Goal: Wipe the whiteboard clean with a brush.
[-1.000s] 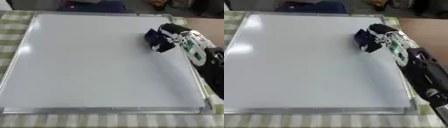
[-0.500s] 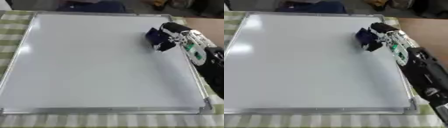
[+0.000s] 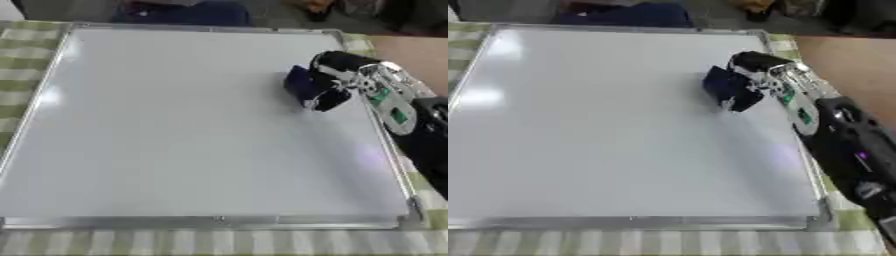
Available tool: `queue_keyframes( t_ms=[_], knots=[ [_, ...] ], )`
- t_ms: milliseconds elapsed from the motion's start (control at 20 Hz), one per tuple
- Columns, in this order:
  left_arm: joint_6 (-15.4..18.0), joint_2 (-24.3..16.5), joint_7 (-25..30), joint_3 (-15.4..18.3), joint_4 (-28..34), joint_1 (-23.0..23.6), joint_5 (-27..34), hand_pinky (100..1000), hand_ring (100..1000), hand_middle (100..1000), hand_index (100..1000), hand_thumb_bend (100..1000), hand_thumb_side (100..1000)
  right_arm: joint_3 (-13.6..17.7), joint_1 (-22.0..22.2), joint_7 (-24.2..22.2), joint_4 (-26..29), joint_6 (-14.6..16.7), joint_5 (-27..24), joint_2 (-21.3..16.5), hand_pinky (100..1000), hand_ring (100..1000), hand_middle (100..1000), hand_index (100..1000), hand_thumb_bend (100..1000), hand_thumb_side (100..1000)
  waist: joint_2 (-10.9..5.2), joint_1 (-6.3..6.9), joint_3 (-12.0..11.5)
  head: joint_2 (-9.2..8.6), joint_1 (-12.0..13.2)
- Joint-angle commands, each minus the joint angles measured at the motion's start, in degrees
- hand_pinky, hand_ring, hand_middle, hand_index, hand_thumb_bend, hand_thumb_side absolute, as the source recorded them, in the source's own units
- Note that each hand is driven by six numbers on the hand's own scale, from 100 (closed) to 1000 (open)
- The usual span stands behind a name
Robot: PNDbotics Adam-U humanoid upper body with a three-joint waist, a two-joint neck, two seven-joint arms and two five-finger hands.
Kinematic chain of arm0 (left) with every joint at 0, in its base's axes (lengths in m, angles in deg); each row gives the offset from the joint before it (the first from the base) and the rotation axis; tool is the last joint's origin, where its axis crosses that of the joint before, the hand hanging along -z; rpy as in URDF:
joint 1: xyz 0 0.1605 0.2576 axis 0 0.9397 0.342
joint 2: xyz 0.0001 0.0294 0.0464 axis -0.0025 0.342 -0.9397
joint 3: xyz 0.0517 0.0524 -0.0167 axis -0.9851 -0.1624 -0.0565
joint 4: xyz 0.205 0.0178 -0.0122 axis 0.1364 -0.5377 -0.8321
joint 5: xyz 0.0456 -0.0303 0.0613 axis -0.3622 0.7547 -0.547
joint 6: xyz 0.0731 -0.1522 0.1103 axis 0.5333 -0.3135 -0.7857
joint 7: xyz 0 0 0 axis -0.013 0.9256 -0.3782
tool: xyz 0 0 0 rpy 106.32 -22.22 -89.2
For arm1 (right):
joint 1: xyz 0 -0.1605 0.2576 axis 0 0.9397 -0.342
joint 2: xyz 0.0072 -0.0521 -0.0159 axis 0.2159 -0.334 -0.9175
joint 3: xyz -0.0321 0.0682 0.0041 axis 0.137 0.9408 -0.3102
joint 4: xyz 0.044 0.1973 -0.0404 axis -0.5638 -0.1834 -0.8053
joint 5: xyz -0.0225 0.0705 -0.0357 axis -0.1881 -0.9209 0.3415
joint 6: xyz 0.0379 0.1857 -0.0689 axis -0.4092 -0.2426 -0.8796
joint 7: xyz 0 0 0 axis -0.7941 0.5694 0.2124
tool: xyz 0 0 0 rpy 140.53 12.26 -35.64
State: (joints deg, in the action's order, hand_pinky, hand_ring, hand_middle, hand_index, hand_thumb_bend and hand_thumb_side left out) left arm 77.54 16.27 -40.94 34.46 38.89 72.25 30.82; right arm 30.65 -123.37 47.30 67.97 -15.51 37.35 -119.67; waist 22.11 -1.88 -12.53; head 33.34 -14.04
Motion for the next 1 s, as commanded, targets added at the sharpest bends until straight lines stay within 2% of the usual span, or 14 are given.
queue_keyframes(
  t_ms=[50, 500, 1000],
  knots=[
    [0.0, -1.3, 0.1, 0.1, 1.1, -0.3, 0.0, 629, 816, 800, 620, 202, 1000, -0.7, 0.1, -1.0, 1.6, 0.3, -0.6, -1.5, 636, 691, 293, 207, 100, 274, -0.94, 0.09, 0.1, -0.31, 0.1],
    [0.1, -1.4, 0.0, 0.2, 1.1, -0.5, 0.0, 629, 815, 800, 620, 205, 1000, -2.8, 2.4, -3.1, 5.3, 2.6, 0.0, -3.4, 634, 700, 302, 220, 100, 264, -1.14, -0.01, 0.5, -0.18, 0.4],
    [0.1, -1.4, 0.0, 0.2, 1.1, -0.5, 0.0, 629, 815, 799, 620, 207, 1000, -4.1, 4.9, -8.0, 10.3, 3.5, -4.5, -5.4, 627, 696, 303, 223, 100, 261, -1.42, -0.03, 0.5, -0.42, 0.3]
  ],
)
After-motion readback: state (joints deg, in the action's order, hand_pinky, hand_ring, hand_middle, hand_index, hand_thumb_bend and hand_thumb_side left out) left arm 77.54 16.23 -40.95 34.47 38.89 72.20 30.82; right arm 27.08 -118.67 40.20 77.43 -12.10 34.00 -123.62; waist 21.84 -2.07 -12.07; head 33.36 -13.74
